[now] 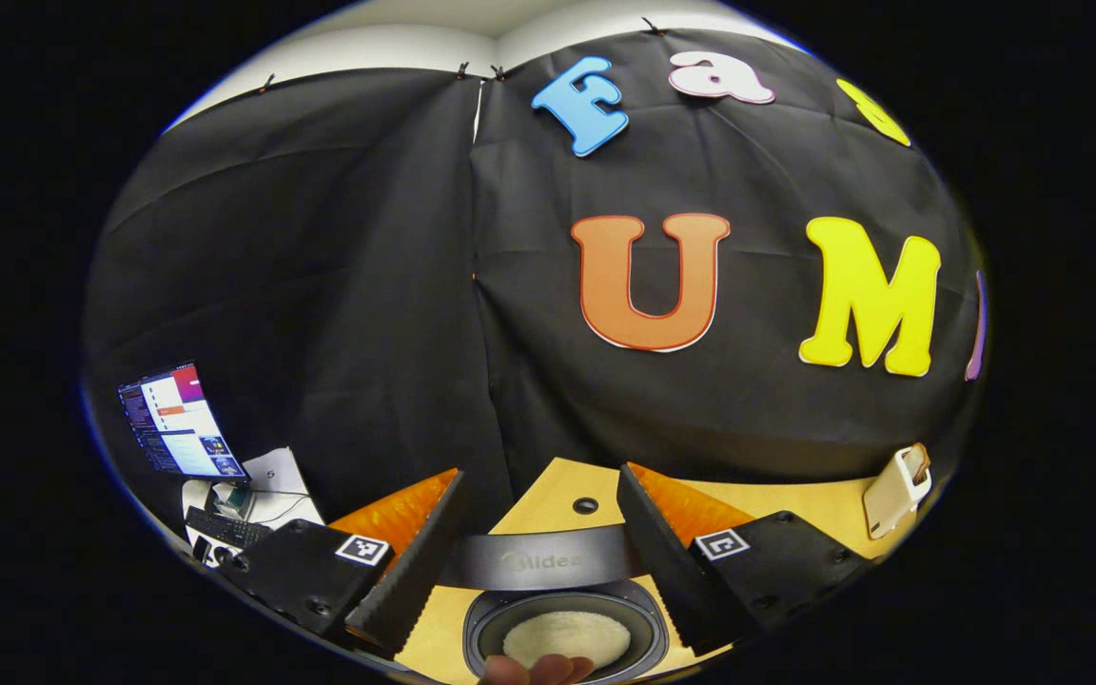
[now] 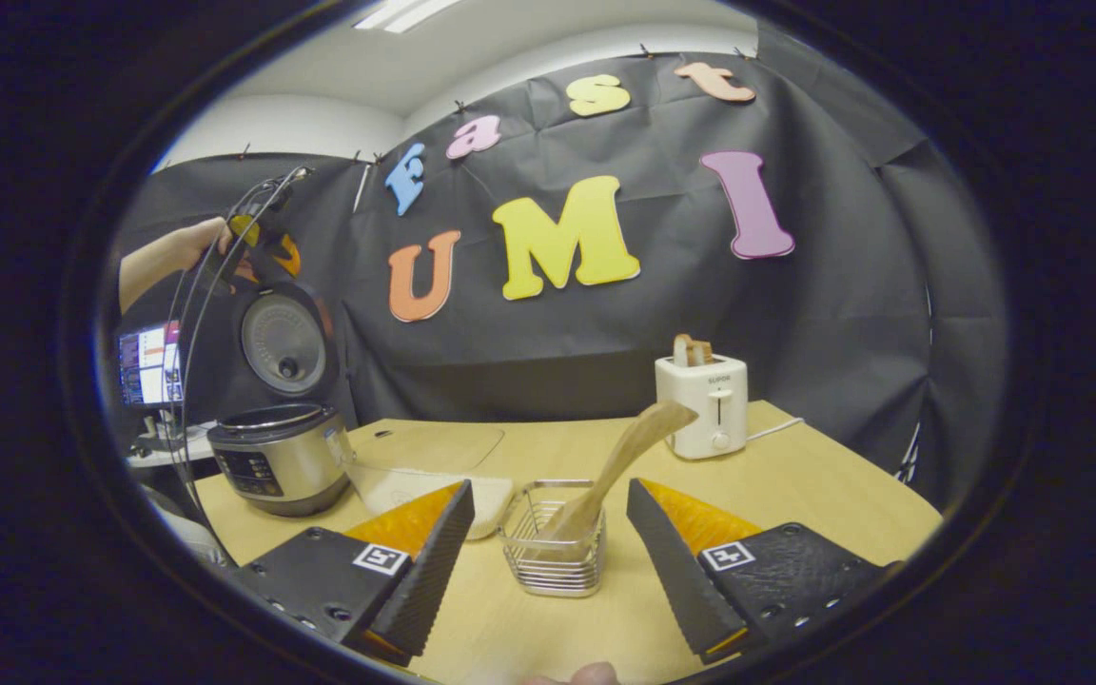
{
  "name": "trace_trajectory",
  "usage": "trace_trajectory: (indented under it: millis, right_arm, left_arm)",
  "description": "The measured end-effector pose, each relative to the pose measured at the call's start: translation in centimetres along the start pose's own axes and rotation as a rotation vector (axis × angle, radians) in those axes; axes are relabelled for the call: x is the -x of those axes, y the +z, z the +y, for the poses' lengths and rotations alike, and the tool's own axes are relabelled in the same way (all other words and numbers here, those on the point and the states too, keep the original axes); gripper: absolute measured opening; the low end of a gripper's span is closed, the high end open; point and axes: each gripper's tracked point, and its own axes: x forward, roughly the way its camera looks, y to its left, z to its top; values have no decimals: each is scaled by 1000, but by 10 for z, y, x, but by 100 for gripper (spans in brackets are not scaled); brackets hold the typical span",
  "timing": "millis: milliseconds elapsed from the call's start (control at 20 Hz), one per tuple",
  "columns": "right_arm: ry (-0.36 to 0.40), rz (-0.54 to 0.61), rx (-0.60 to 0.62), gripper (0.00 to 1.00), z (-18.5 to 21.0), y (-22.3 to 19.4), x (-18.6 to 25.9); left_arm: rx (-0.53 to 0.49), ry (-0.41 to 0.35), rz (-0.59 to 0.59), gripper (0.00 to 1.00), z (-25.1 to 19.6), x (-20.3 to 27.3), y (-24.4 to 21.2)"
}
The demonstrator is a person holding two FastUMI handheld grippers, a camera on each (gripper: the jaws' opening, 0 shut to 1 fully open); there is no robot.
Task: Close the left gripper, press the button to open the rice cooker; take a wooden spoon from the chopstick holder with the right hand, scoop a spoonful of rice and pour it into the rice cooker, then put the wooden spoon back into the chopstick holder.
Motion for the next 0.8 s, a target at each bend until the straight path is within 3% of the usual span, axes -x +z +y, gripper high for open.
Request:
trace_trajectory:
  millis: [200,250,750,800]
  right_arm:
    - [11,-20,13,92,7,8,6]
    - [20,-17,13,96,10,8,6]
    - [39,-43,5,92,16,20,21]
    - [41,-49,7,96,16,21,23]
  left_arm:
    - [6,-12,20,100,-2,-6,-4]
    - [9,-17,30,100,-3,-7,-7]
    - [29,-34,5,100,-10,24,-30]
    - [30,-35,1,100,-11,29,-33]
